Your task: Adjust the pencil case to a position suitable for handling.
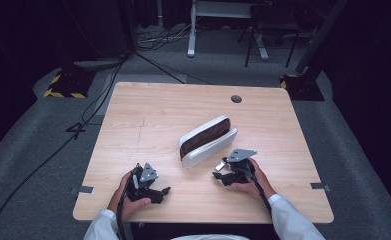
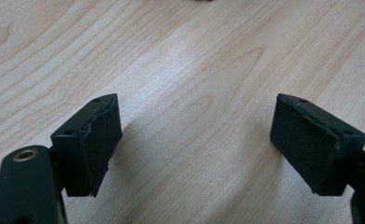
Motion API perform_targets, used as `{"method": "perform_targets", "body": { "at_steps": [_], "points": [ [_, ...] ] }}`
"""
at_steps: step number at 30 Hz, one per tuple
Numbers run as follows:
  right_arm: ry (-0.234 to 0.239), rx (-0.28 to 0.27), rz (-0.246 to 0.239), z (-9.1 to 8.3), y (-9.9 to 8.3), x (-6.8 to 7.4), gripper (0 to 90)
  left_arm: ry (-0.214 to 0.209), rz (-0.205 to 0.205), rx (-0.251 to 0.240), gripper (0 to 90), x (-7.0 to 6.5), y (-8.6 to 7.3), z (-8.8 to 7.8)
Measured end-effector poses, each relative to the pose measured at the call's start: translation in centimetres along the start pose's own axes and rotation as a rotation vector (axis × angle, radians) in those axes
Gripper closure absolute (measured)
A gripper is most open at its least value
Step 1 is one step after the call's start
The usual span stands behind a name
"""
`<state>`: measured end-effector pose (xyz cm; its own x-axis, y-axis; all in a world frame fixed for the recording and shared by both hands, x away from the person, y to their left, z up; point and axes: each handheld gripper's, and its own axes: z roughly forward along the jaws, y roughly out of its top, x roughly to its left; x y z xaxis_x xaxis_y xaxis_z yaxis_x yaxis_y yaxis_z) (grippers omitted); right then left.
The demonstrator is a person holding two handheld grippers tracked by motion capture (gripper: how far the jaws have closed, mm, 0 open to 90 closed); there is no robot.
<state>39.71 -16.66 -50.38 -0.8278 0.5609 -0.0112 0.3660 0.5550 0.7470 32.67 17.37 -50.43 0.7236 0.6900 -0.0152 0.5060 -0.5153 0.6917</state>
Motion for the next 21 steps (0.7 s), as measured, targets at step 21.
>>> {"method": "perform_targets", "body": {
  "at_steps": [21],
  "points": [
    [0.025, -0.015, -0.027, -0.7, -0.5, 0.2, 49.0, -0.011, 0.017, 0.005, 14.9, 0.4, 0.2, 0.2]
  ]
}}
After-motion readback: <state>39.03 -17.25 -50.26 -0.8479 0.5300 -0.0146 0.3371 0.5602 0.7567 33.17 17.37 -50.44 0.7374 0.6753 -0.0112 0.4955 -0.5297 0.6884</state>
